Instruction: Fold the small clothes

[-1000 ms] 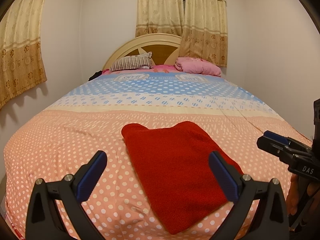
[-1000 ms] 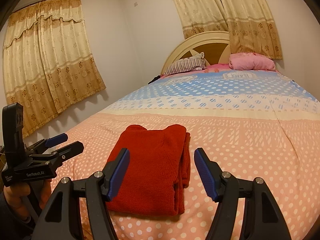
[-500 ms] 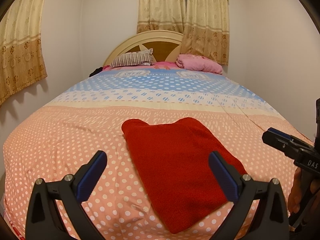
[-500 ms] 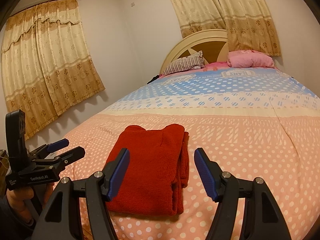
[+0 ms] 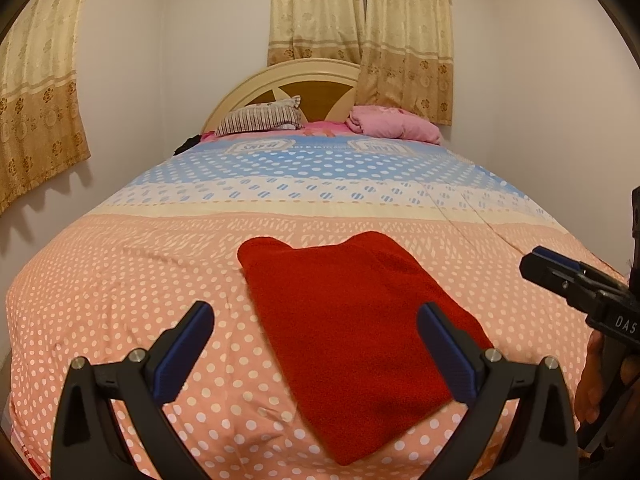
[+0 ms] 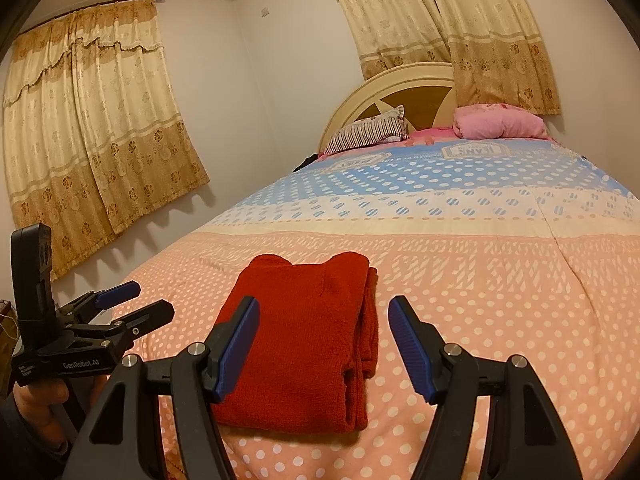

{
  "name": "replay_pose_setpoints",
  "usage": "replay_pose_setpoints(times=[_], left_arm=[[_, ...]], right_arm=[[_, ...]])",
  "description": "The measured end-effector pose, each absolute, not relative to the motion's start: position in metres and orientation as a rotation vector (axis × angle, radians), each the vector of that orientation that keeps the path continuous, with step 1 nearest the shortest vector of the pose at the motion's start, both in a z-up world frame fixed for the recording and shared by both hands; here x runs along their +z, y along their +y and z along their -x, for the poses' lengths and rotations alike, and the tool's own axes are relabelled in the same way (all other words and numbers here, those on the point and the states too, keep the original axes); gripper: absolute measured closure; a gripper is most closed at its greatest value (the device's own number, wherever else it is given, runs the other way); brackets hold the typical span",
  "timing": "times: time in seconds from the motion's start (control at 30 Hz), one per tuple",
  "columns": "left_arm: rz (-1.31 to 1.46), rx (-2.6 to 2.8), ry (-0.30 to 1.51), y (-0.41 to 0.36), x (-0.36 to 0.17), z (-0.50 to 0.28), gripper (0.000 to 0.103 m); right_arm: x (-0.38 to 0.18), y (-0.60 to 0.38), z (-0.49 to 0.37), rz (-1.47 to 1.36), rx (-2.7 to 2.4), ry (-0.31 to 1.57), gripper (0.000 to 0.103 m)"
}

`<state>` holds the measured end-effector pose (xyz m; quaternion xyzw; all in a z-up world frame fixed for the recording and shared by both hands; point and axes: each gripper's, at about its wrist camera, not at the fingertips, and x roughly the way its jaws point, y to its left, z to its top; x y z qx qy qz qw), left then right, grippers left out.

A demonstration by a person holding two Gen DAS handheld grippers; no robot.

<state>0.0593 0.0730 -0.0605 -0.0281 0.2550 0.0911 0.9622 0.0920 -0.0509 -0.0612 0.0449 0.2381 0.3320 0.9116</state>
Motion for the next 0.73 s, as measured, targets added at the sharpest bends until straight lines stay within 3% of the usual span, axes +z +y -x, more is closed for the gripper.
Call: replay_pose_setpoints(times=[0.73], left_arm=[[0.003,0.157,0.512,0.0654,-0.0579,-0.0586,0.0]], right_arm=[[-0.0593,-0.0439,-0.0844,-0.077,0.684,0.469,0.035]])
